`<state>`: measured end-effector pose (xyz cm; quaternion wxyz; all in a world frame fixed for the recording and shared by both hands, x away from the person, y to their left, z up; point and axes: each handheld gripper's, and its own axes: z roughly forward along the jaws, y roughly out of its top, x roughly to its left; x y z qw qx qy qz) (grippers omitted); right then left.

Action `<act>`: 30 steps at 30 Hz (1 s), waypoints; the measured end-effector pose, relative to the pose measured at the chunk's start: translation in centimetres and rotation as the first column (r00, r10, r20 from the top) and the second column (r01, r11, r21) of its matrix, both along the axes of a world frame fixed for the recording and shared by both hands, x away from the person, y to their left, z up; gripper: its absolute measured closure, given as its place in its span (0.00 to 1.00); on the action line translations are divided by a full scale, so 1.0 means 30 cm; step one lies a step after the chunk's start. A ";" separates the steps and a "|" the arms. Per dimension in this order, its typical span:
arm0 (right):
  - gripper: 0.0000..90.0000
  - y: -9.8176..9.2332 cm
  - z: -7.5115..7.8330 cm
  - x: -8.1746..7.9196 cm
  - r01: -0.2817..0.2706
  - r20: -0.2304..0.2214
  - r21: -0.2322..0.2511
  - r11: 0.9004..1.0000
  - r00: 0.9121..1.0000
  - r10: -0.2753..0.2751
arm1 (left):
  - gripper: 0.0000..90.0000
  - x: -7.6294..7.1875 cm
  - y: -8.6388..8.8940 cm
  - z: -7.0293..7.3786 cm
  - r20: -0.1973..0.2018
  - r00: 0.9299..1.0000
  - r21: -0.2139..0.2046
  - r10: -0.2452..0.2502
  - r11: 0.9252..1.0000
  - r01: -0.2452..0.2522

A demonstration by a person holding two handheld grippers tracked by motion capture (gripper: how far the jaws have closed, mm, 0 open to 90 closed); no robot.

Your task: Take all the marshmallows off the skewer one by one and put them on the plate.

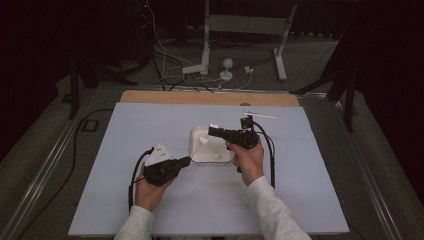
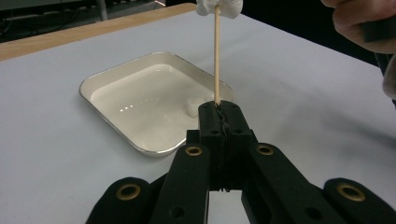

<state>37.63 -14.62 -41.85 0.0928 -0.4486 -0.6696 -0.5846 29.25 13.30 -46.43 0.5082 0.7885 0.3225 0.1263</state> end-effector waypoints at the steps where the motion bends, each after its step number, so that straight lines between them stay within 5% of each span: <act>1: 0.90 0.000 0.000 0.001 0.003 -0.003 0.004 1.000 1.000 -0.003 | 1.00 0.000 0.001 0.000 0.003 1.000 0.002 0.004 1.000 -0.004; 11: 0.90 -0.009 0.004 0.004 0.040 0.019 0.009 0.999 0.999 -0.040 | 1.00 -0.001 -0.003 -0.003 0.018 1.000 0.038 0.010 0.999 -0.010; 21: 0.90 -0.020 0.011 0.011 0.052 0.022 0.018 0.998 0.998 -0.053 | 1.00 0.001 0.009 -0.008 0.013 1.000 0.030 0.008 1.000 -0.009; 24: 0.90 -0.023 0.016 0.010 0.062 0.034 0.013 0.998 0.997 -0.062 | 1.00 0.000 0.014 -0.015 0.007 1.000 0.063 0.016 0.998 -0.016; 25: 0.91 -0.058 0.034 0.011 0.114 0.048 0.055 0.992 0.992 -0.116 | 1.00 -0.002 0.016 -0.027 0.004 1.000 0.103 0.029 0.994 -0.029; 26: 0.91 -0.088 0.050 0.016 0.131 0.051 0.077 0.988 0.989 -0.136 | 1.00 0.000 0.030 -0.041 -0.019 0.999 0.087 0.029 0.996 -0.027; 30: 0.90 -0.139 0.092 0.020 0.116 0.081 0.019 0.993 0.990 -0.117 | 1.00 0.014 0.056 -0.037 -0.040 0.998 0.022 0.050 0.999 -0.049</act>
